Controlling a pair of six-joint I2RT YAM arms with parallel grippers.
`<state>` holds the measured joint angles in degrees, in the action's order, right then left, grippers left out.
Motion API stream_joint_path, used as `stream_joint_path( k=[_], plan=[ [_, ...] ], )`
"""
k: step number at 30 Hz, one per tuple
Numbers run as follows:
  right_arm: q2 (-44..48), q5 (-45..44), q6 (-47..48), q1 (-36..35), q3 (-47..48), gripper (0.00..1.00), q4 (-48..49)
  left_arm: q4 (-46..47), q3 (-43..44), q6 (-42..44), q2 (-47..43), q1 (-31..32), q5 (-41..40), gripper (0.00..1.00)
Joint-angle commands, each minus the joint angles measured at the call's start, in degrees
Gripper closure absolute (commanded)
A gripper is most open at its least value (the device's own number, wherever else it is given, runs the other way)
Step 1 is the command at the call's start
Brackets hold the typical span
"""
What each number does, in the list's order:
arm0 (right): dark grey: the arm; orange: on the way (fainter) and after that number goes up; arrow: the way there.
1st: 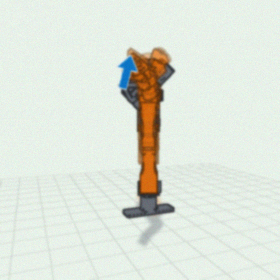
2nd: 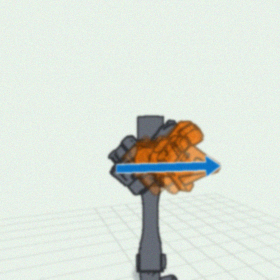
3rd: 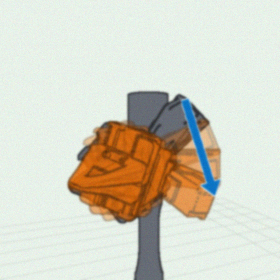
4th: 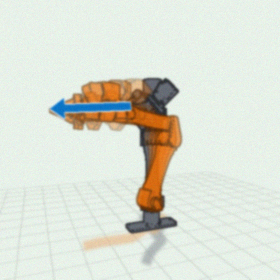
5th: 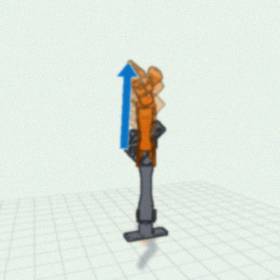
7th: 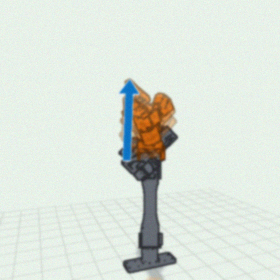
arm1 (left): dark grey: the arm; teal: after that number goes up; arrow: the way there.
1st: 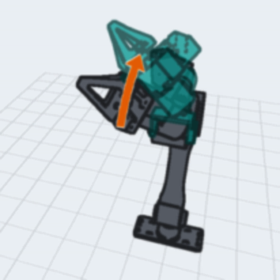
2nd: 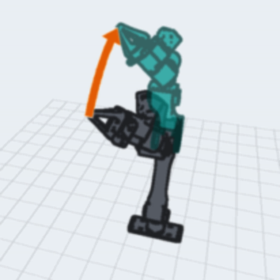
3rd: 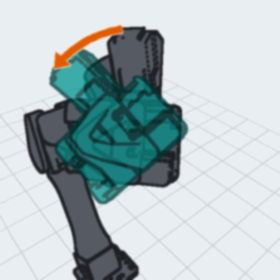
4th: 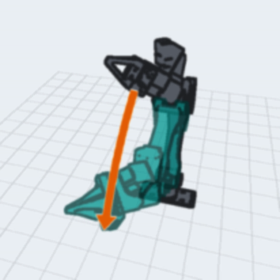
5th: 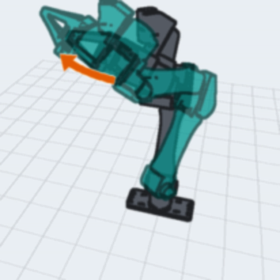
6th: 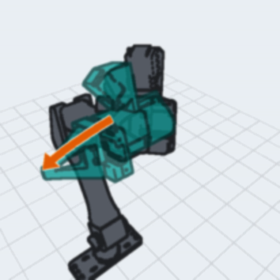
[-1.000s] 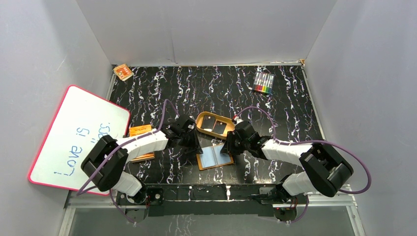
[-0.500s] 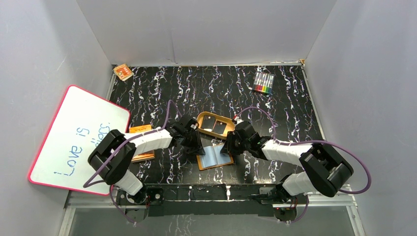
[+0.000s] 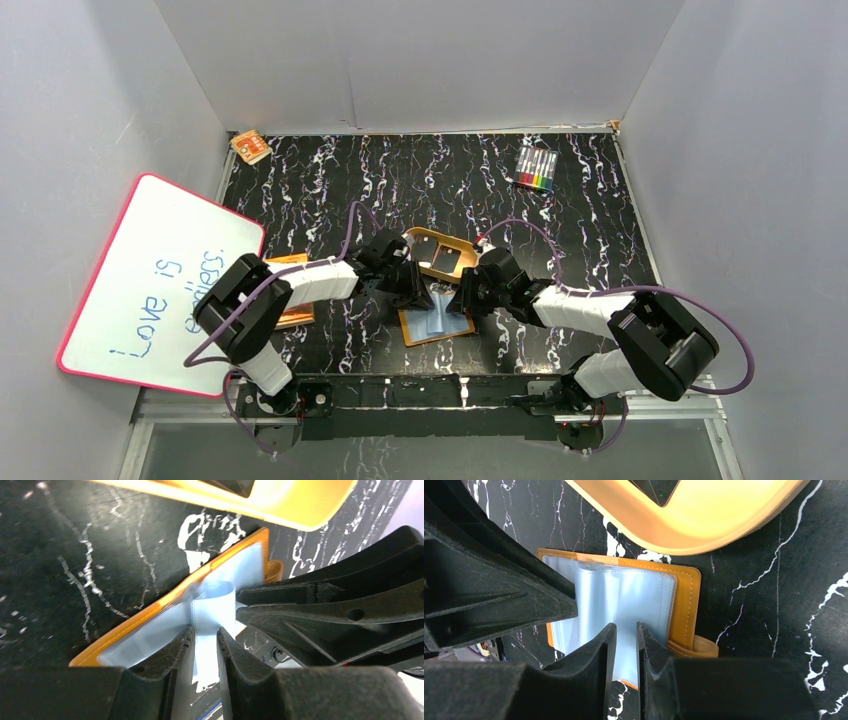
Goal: Put the credit cards into the card holder
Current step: Turn over the card slot in the card holder.
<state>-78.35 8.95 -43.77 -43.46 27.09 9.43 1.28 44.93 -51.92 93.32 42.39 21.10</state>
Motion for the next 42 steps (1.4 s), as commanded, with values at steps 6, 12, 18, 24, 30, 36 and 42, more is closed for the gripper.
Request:
stream_joint_path(
  k=[6, 12, 18, 24, 30, 36, 42],
  plan=[
    [2.0, -2.6, 0.0, -0.2, -2.5, 0.58, -7.8, 9.0, -0.1, -1.0, 3.4, 0.5, 4.6, 0.78],
    [7.2, -5.6, 0.8, -0.1, -1.2, 0.45, -13.9, 9.2, 0.0, -1.1, 7.1, 0.4, 3.3, 0.78],
    [13.7, -7.5, 3.2, -0.2, 0.6, 0.39, -19.9, 8.6, 0.7, -0.5, 8.4, 0.5, 2.7, 0.78],
    [17.9, -8.6, 8.3, -0.9, 4.6, 0.36, -24.8, 7.8, 1.1, 0.0, 8.6, 0.4, 2.4, 0.78],
    [15.6, -12.3, 12.2, -5.3, 9.8, 0.34, -26.0, 7.7, 1.3, 0.1, 8.7, 0.5, 2.4, 0.78],
    [7.4, -17.1, 11.4, -12.8, 14.2, 0.32, -23.5, 7.6, 1.2, 0.0, 8.5, 0.5, 2.6, 0.78],
    [-1.1, -18.8, 6.8, -13.4, 15.2, 0.31, -21.1, 7.1, 1.0, 0.0, 7.8, 0.5, 2.5, 0.78]
  ],
)
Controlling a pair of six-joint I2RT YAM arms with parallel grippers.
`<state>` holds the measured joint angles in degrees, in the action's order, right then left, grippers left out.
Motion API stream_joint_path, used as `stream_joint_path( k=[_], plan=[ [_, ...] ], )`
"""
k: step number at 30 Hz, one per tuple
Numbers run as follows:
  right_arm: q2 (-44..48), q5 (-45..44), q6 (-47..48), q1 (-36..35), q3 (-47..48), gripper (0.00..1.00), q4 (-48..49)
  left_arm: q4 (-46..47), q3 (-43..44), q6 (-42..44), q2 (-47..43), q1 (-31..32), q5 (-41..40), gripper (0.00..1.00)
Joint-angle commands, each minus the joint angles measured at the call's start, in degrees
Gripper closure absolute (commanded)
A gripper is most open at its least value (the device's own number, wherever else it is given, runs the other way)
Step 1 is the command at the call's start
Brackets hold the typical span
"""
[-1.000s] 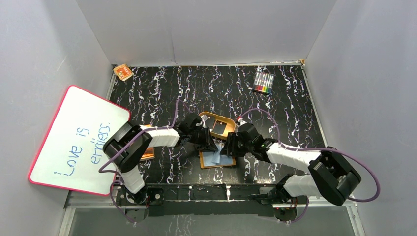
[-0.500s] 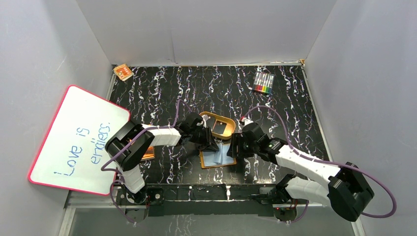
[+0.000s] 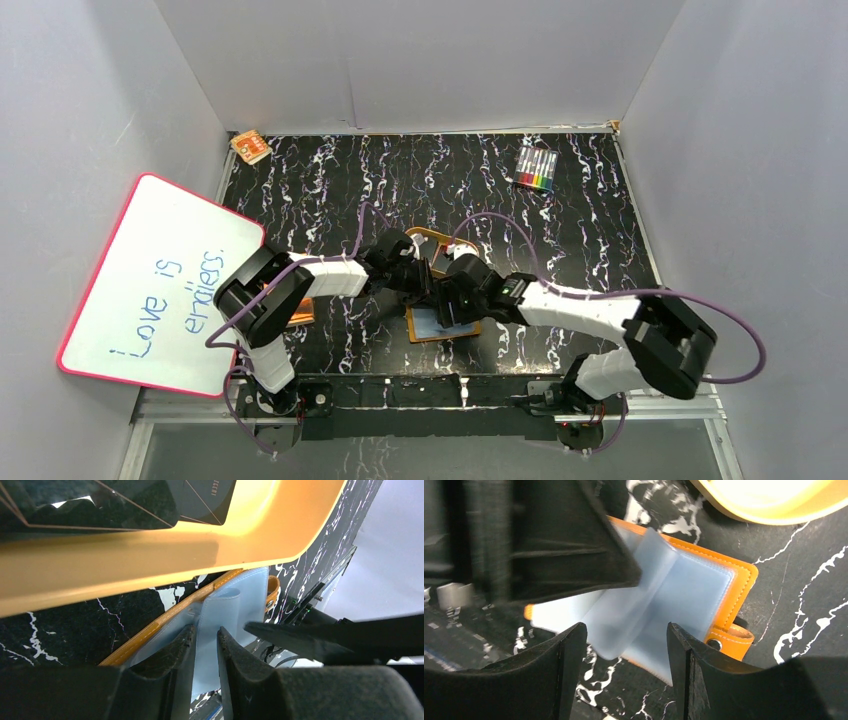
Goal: Put the credit cards into the card holder
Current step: Turn over the card slot in the card holder.
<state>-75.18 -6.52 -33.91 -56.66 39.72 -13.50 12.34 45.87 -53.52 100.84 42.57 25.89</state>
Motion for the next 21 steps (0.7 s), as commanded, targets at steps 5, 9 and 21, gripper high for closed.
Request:
stream_joint_path(
  k=[5, 9, 21],
  plan=[
    [-8.0, -5.1, -4.7, -0.2, 3.3, 0.33, -0.1, -4.4, -0.1, 1.7, -0.5, 0.3, -2.4, 0.76],
    [-6.6, -7.3, -5.8, -0.3, 1.4, 0.45, -1.9, -5.7, -0.3, 1.8, -2.1, 0.3, -3.2, 0.69],
    [-0.2, -7.2, -10.6, 1.5, -6.5, 0.72, -1.6, -15.7, -3.2, 1.9, -17.2, 0.2, -10.5, 0.42]
  ],
)
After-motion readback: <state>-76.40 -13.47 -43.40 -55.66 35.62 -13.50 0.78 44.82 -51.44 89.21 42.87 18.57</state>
